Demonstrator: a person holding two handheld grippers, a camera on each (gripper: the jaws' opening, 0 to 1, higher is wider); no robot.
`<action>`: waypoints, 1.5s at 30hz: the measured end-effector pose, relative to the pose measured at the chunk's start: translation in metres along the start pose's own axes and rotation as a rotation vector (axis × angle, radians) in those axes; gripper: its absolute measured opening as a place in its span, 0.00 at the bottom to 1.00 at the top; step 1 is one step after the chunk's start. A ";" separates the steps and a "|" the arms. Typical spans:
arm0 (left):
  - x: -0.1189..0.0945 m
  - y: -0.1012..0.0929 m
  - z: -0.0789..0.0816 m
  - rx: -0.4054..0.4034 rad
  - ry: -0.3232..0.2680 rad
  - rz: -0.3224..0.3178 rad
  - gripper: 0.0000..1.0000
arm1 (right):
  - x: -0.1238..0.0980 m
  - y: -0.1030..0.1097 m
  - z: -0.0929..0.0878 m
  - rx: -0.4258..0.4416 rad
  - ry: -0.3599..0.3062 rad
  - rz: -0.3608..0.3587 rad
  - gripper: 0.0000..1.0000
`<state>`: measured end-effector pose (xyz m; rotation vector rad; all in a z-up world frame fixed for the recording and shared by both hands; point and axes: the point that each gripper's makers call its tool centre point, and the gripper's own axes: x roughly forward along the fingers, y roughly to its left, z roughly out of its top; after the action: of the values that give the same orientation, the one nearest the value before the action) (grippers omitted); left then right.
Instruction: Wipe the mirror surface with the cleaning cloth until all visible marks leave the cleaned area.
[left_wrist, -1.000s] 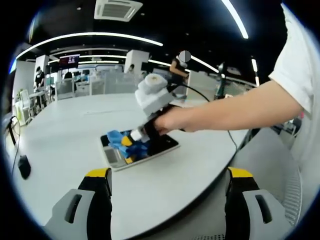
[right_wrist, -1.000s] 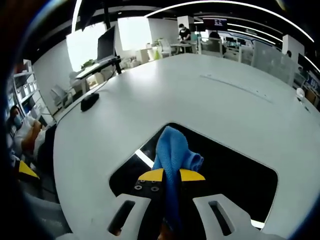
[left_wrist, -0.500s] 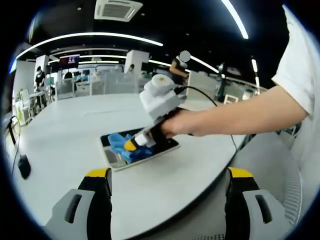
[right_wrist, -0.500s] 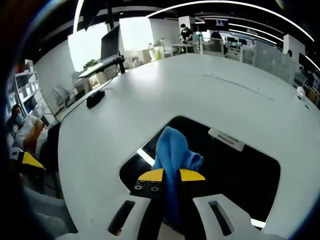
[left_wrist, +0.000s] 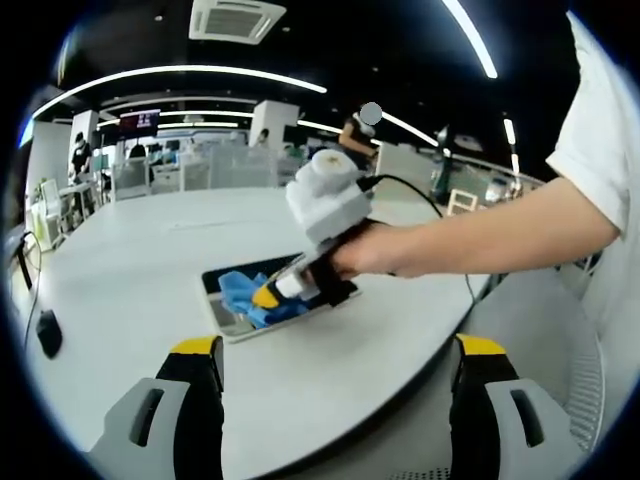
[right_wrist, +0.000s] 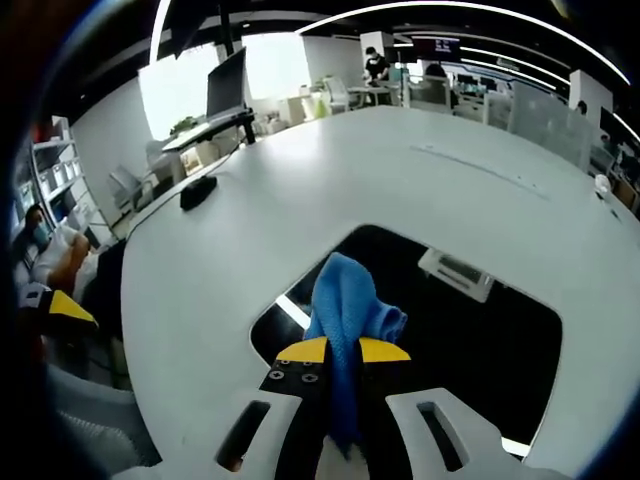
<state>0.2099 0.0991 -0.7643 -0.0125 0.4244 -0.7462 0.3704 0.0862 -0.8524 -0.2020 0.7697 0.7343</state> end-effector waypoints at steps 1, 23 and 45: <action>0.000 0.000 0.000 0.000 0.001 0.000 0.95 | 0.000 0.001 -0.001 -0.004 0.001 0.001 0.04; -0.001 0.001 0.000 0.003 0.002 0.003 0.94 | -0.009 0.013 -0.009 -0.010 0.011 0.016 0.05; -0.001 0.001 -0.001 0.003 0.009 0.006 0.94 | -0.013 0.009 -0.013 -0.007 0.002 0.020 0.05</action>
<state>0.2096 0.1005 -0.7655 -0.0050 0.4321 -0.7409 0.3508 0.0802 -0.8514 -0.2015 0.7719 0.7562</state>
